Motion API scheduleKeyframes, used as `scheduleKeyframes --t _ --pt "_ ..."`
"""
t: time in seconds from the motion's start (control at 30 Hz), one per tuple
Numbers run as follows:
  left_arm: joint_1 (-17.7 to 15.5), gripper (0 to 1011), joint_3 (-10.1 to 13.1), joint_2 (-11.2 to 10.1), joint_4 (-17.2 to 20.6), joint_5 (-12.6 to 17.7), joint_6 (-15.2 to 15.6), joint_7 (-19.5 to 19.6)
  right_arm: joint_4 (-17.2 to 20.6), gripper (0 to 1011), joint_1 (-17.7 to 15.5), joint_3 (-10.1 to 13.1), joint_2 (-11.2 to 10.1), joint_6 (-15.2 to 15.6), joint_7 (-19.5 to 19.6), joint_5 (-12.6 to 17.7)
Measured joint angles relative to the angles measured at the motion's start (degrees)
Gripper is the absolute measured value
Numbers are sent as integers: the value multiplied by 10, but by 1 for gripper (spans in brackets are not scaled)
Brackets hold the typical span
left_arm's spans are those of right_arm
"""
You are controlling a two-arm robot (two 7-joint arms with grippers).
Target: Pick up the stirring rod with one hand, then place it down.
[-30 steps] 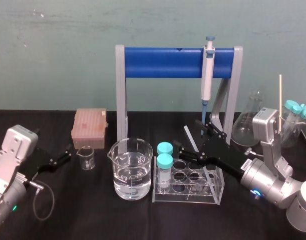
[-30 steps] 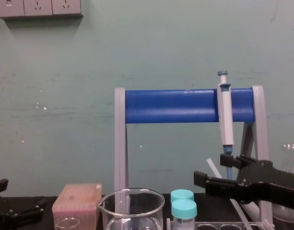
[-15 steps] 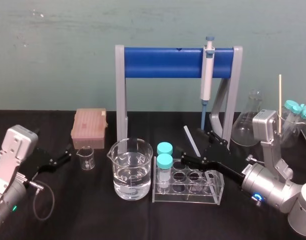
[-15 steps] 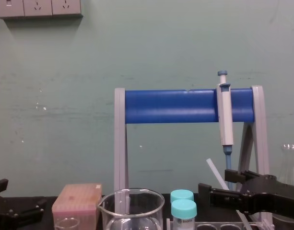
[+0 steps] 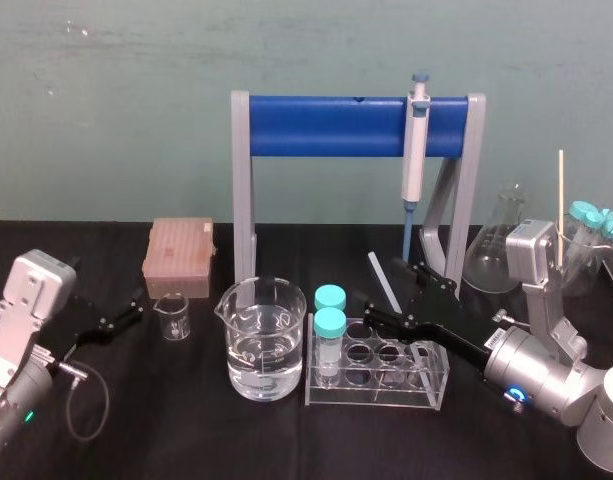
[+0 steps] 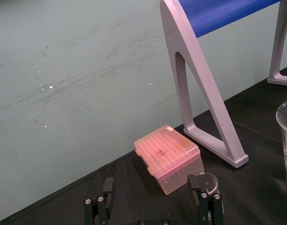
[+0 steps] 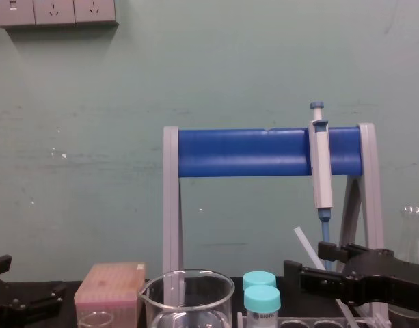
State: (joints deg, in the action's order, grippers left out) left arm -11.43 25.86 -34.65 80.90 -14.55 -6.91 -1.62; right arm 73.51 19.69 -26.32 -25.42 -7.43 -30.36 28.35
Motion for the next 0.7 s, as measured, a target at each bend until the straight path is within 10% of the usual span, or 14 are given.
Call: scheduleKeyframes --t 0.7 --pt "0 1000 0 0 0 0 0 0 1 301 0 -1 -1 -1 0 0"
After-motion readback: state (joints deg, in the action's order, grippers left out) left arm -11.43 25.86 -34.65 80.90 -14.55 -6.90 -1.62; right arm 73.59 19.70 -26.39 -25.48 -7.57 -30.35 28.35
